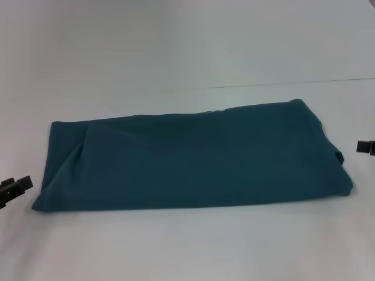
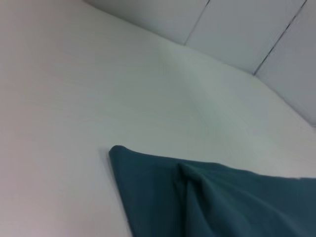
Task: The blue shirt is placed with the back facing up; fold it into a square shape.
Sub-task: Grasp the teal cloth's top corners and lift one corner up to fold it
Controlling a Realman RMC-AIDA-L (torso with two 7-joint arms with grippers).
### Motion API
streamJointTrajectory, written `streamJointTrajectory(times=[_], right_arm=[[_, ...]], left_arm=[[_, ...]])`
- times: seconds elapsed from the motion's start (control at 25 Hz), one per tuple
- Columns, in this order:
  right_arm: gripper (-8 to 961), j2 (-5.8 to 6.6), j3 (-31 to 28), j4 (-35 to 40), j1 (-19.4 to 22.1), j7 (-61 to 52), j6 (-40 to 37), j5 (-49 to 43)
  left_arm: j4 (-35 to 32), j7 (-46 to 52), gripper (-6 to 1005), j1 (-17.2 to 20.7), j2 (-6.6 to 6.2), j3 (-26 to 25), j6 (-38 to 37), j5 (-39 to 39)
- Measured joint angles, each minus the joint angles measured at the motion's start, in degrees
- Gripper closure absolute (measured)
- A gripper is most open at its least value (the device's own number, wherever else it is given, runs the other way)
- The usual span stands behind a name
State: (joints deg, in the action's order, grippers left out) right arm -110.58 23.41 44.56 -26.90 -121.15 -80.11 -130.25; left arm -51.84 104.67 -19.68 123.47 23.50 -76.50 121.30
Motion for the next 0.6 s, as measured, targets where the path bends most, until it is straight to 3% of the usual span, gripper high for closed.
streamJointTrajectory(times=[0.12,0.32,0.6], right_arm=[[564,0.43,-0.1,0.4,-0.3,0.4,-0.9,1.8],[330,0.80,0.2,0.5,-1.0,1.8,-4.2,6.5],[163,0.59,0.6,-0.2,-2.8,1.8,-5.6,7.0]], left_arm=[[-0.1,1.8,574,0.0,-0.26,-0.5,-2.2,0.2],[-0.2,6.4,447,0.1,-0.59,-0.4,-4.0,0.7],[-0.3,12.4,416,0.3,-0.78,-0.7,-5.3,4.5]])
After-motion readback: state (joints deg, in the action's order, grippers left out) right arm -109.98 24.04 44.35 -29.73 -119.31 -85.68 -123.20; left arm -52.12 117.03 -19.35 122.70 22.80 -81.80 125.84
